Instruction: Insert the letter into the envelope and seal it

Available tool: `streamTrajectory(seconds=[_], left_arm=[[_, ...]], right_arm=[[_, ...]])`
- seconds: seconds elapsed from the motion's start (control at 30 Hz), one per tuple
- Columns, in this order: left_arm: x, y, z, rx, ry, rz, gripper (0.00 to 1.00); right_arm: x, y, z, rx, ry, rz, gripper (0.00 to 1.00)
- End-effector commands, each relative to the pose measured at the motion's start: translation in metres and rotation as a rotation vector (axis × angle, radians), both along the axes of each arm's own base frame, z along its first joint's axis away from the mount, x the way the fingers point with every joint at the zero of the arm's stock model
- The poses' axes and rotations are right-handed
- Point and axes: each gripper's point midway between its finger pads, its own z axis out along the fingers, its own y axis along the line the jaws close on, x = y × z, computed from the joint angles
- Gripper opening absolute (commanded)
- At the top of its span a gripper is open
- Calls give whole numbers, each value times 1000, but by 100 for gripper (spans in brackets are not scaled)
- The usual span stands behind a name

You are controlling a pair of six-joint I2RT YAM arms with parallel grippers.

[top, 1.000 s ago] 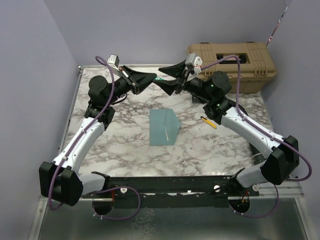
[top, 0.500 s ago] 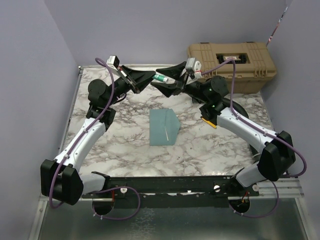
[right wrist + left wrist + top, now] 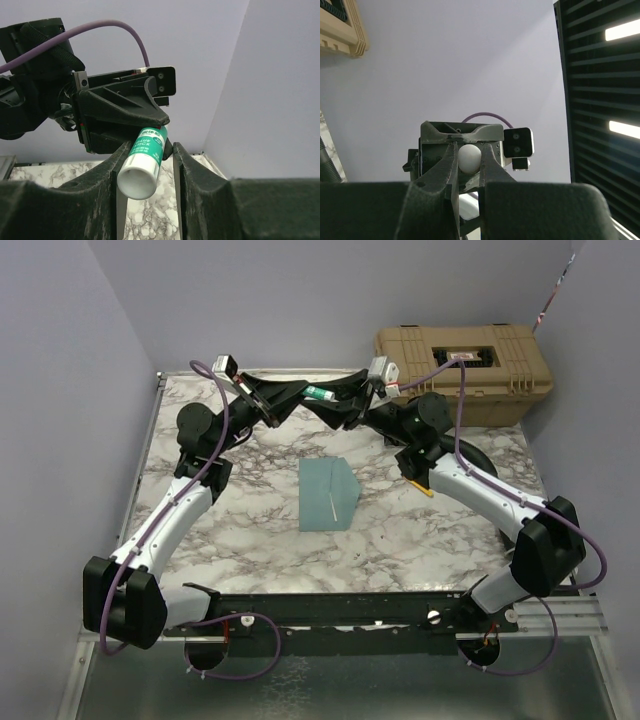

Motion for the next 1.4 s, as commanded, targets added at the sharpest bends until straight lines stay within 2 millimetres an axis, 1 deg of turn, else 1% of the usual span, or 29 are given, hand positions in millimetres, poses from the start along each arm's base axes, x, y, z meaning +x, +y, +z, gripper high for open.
streamTrajectory(seconds=[0.0, 0.1, 0.2, 0.27, 0.33, 0.53, 0.6, 0.63, 0.67, 0.7, 0.73, 0.77, 0.8, 0.87, 0.9, 0.93, 0.97, 1.0, 1.03, 1.1, 1.13, 1.2, 1.27, 1.3, 1.33, 1.37], left_arm=[[-2, 2, -1, -31, 6, -5, 0], [-2, 2, -4, -37, 15, -4, 0], [-2, 2, -5, -41, 23, -7, 0], [-3, 3, -5, -46, 24, -7, 0], [-2, 3, -5, -52, 28, -7, 0], [-4, 4, -2, -58, 20, -9, 0], [-5, 4, -2, -54, 13, -5, 0], [-5, 4, -2, -49, 6, -2, 0], [-6, 4, -2, -46, 1, 1, 3], [-5, 4, -5, -39, -2, 6, 14], [-5, 4, -7, -28, -6, 11, 30], [-5, 4, -10, -14, -10, 19, 48], [-5, 4, -13, 6, -18, 29, 62], [-3, 4, -24, 69, -22, 59, 79], [-1, 4, -34, 113, -16, 77, 84], [0, 5, -44, 159, -11, 93, 86], [1, 5, -55, 210, -1, 106, 89], [0, 6, -65, 252, 4, 118, 90], [-1, 7, -74, 290, -3, 123, 90], [-4, 9, -100, 397, 11, 128, 90], [-6, 11, -114, 463, 4, 129, 87], [-8, 23, -156, 664, 28, 155, 73], [-8, 43, -202, 854, 71, 202, 58], [-12, 47, -221, 907, 82, 190, 49], [-16, 47, -238, 936, 99, 163, 40], [-21, 45, -253, 949, 115, 126, 33]], right_arm=[[-3, -1, 14, 34, -36, 14, 41], [-2, -1, 15, 38, -35, 8, 50], [-1, -2, 16, 41, -35, 4, 51], [-1, -2, 16, 42, -35, 4, 49], [-1, -1, 16, 38, -34, 3, 38], [1, 0, 14, 22, -29, -1, 10], [2, 0, 14, 19, -20, -8, 2], [4, -2, 14, 21, -11, -21, 1], [7, -3, 14, 26, 7, -35, 1], [10, -4, 14, 26, 27, -53, 1], [14, -6, 14, 26, 51, -74, 1], [18, -7, 12, 20, 81, -96, 1], [24, -9, 9, 13, 121, -126, 1], [38, -16, 3, 5, 216, -201, 1], [46, -20, -2, 1, 268, -249, 1], [55, -25, -10, -5, 329, -304, 1], [65, -32, -23, -21, 407, -371, 1], [74, -40, -30, -12, 462, -437, 1], [84, -50, -47, -35, 543, -519, 0], [89, -59, -80, -107, 654, -589, 1], [90, -62, -100, -154, 706, -622, 1], [85, -67, -151, -285, 815, -655, 1], [71, -63, -197, -429, 909, -616, 1], [62, -62, -219, -497, 949, -586, 1], [54, -61, -239, -554, 994, -568, 1], [47, -60, -259, -596, 1039, -562, 1]])
